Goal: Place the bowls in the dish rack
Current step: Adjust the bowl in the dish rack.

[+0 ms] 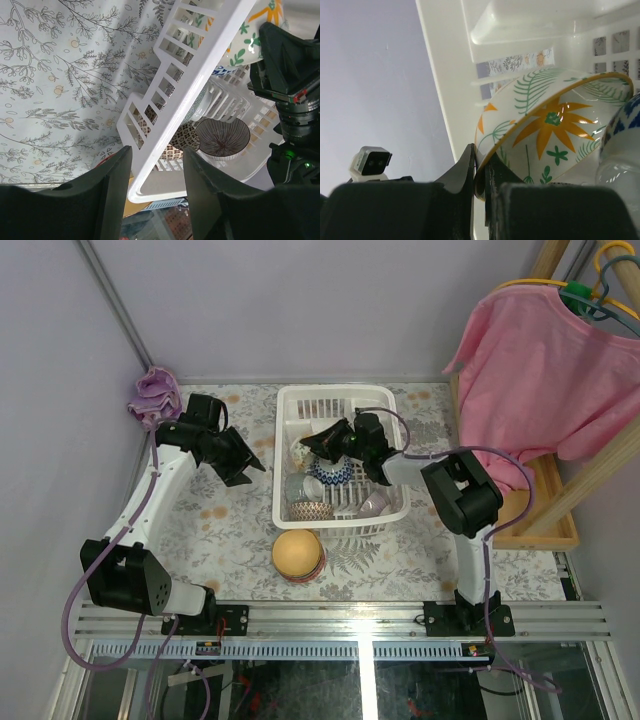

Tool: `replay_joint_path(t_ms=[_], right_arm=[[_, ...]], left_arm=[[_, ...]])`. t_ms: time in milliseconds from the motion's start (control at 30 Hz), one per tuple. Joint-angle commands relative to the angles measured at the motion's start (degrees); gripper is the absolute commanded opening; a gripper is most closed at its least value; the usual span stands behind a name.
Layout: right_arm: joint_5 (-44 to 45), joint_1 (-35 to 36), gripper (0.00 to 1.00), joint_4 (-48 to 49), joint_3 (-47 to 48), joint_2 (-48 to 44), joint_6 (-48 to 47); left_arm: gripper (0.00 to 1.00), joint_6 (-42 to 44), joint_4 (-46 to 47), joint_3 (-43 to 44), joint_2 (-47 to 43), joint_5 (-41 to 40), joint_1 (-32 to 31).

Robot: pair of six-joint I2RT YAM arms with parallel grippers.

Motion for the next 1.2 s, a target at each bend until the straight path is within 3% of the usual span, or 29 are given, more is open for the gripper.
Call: replay_joint_path(t_ms=[0, 300, 733, 1000, 1167], right_arm=[[-0.1, -1.0, 0.06, 3.7, -1.4, -5.9, -0.4], [-2.0, -2.7, 0.09, -10.1, -0.5, -10.2, -8.3], [-2.7, -4.8, 0.15, -17.4, -5.4, -13.7, -12.3], [-4.7, -5.0, 0.01, -13.5, -4.5, -11.5, -11.4], [-6.8, -4.9, 0.0, -5.7, -0.6, -7.7, -8.1]], left_arm=[[0.44, 1.2, -1.5, 2.1, -0.2, -0.3, -0.2], [0.44, 1.9, -2.0, 3.8, 0.9, -1.3, -0.2], [0.44, 2.3, -2.3, 5.8, 2.5, -2.3, -0.8], [0.43, 2.6, -2.9, 6.5, 2.6, -3.2, -1.0], [0.43, 2.6, -3.0, 7.0, 2.8, -3.3, -1.0]])
